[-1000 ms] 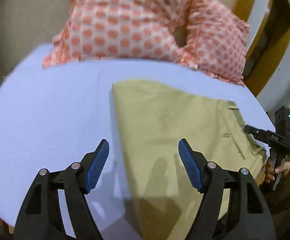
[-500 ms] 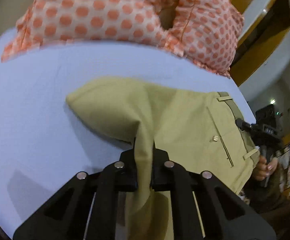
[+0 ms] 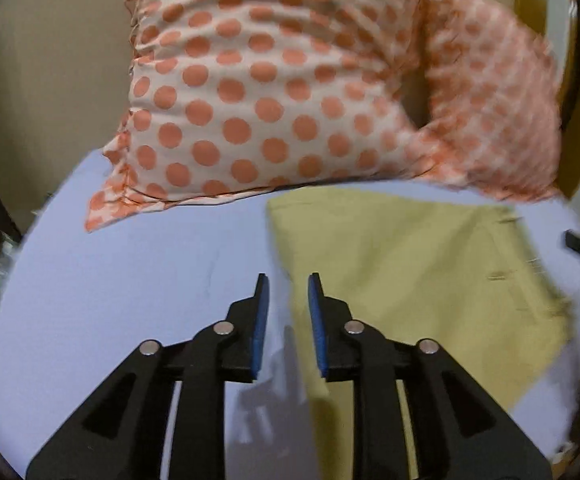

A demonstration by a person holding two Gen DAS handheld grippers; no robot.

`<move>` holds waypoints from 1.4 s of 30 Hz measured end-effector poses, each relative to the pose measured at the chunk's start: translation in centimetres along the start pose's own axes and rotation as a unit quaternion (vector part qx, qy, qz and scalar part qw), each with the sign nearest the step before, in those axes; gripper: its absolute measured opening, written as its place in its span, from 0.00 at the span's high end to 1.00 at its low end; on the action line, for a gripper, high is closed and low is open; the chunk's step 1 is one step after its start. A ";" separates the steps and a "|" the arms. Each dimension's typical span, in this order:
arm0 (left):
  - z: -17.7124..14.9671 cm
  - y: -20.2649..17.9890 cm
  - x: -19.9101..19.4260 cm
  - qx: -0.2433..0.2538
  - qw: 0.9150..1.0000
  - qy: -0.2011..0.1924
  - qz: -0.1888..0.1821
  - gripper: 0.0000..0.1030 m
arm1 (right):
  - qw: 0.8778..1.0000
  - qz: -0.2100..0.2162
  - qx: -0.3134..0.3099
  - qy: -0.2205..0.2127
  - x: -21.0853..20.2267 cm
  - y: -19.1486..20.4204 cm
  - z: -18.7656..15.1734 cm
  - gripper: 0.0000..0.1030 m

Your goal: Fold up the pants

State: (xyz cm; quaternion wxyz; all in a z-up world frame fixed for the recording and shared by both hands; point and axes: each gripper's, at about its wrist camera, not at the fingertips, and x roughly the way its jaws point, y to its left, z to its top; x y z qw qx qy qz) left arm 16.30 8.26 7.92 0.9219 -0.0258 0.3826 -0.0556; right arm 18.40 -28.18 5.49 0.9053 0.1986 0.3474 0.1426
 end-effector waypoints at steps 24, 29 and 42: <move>-13.9 -5.5 -5.1 -0.001 0.998 0.044 0.037 0.02 | 0.980 -0.141 -0.136 0.044 -3.1 8.5 -15.6 0.01; -14.5 -5.4 -4.3 0.003 0.997 0.049 0.060 0.02 | 0.971 -0.176 -0.155 0.044 -1.9 9.0 -16.1 0.01; -15.2 -5.6 -4.6 0.014 0.998 0.027 0.064 0.02 | 0.972 -0.180 -0.141 0.045 -1.8 8.6 -16.6 0.01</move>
